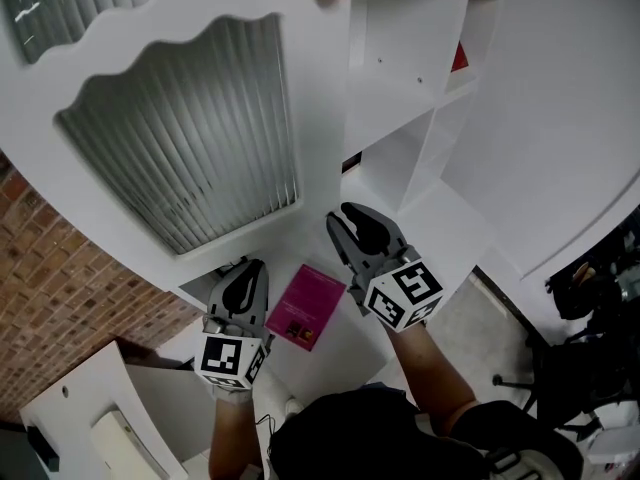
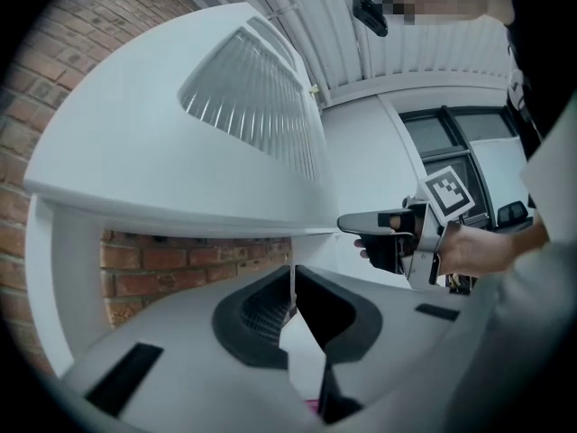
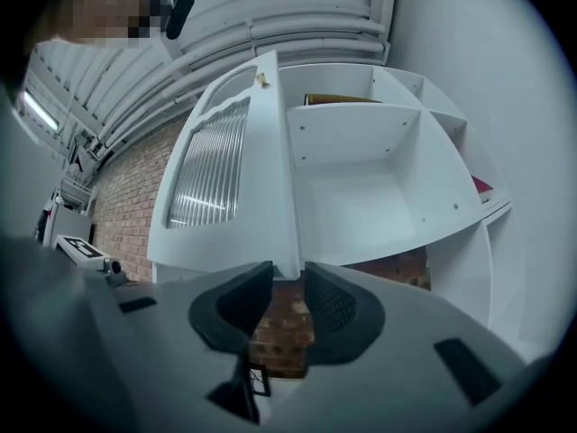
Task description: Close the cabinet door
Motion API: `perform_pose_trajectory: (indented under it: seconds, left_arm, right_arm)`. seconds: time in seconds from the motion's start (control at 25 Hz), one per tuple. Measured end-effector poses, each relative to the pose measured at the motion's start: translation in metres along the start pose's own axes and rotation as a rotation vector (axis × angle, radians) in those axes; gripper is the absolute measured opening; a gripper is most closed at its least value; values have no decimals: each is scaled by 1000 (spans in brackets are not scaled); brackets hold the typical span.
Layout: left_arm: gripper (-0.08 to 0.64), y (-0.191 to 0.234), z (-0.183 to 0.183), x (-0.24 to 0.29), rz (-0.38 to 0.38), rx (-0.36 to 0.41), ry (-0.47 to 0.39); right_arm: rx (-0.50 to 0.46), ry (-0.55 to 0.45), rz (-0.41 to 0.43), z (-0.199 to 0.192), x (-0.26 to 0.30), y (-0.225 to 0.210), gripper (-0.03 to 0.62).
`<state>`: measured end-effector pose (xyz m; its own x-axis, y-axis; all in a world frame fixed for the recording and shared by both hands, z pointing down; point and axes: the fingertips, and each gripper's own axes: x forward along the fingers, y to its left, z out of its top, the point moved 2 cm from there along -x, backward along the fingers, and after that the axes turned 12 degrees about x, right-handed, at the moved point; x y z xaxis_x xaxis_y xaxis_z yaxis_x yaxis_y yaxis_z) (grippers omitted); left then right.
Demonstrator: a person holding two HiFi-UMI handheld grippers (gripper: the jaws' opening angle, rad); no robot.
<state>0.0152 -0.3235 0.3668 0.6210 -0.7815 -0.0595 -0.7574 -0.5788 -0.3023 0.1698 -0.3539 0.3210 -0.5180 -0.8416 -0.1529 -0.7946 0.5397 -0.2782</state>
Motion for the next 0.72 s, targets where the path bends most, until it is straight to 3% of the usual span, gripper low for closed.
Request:
perform_pose_trajectory:
  seconds: [0.72]
  left_arm:
    - [11,-3,-10,-4,173,9,95]
  right_arm:
    - [47,27,150,0,34,-15,103]
